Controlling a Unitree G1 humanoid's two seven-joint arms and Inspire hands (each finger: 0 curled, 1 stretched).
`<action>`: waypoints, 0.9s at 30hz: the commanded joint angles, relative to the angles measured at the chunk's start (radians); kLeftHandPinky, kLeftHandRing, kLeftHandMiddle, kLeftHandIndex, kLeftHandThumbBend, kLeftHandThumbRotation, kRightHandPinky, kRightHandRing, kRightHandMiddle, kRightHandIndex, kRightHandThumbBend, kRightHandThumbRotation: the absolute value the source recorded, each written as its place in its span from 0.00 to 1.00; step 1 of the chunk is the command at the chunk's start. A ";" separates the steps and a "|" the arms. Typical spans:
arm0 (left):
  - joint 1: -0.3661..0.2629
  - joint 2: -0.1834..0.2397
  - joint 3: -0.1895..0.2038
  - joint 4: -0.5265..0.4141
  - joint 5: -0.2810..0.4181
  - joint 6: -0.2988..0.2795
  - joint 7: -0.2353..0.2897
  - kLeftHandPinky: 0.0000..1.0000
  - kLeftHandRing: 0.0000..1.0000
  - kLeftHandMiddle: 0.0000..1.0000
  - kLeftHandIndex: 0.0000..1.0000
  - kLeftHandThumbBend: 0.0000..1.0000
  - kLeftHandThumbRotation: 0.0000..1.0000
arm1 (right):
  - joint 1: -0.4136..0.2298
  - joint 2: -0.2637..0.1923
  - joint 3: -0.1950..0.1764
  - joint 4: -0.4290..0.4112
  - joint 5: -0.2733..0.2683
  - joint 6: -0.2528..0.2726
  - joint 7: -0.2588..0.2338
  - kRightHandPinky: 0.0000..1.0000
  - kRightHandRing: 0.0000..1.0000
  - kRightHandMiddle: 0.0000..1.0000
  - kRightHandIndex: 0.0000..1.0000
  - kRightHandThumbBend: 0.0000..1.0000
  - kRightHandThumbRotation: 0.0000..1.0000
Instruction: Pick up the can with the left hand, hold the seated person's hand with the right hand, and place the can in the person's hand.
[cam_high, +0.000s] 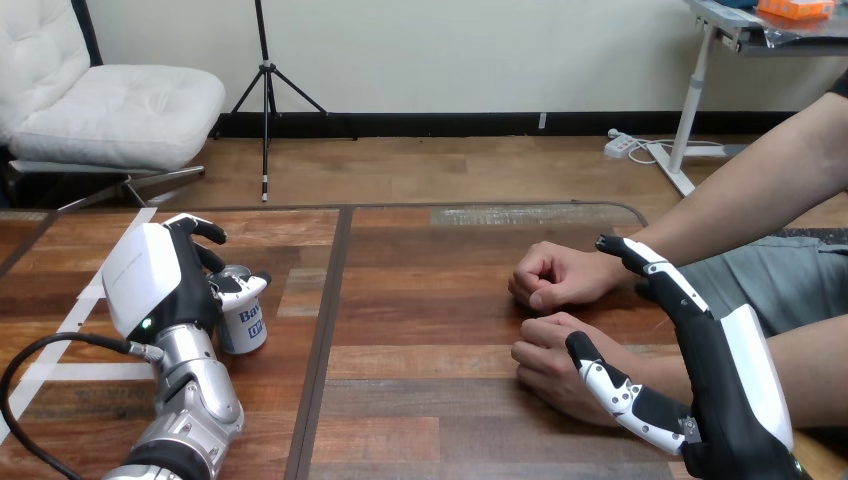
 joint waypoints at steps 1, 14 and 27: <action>-0.015 0.003 -0.010 -0.004 0.011 -0.034 0.021 0.50 0.49 0.49 0.58 0.69 0.00 | -0.040 -0.009 -0.002 -0.042 0.004 -0.017 0.000 0.85 0.89 0.89 0.84 0.45 0.00; -0.004 0.004 -0.009 -0.006 0.011 -0.062 0.024 0.48 0.49 0.48 0.59 0.69 0.00 | -0.043 -0.004 0.003 -0.043 0.006 -0.013 0.002 0.85 0.89 0.89 0.84 0.46 0.00; 0.003 0.004 -0.020 -0.002 0.021 -0.053 0.012 0.52 0.59 0.64 0.66 0.79 0.07 | -0.044 -0.003 0.005 -0.045 0.002 -0.008 0.004 0.86 0.90 0.89 0.85 0.46 0.00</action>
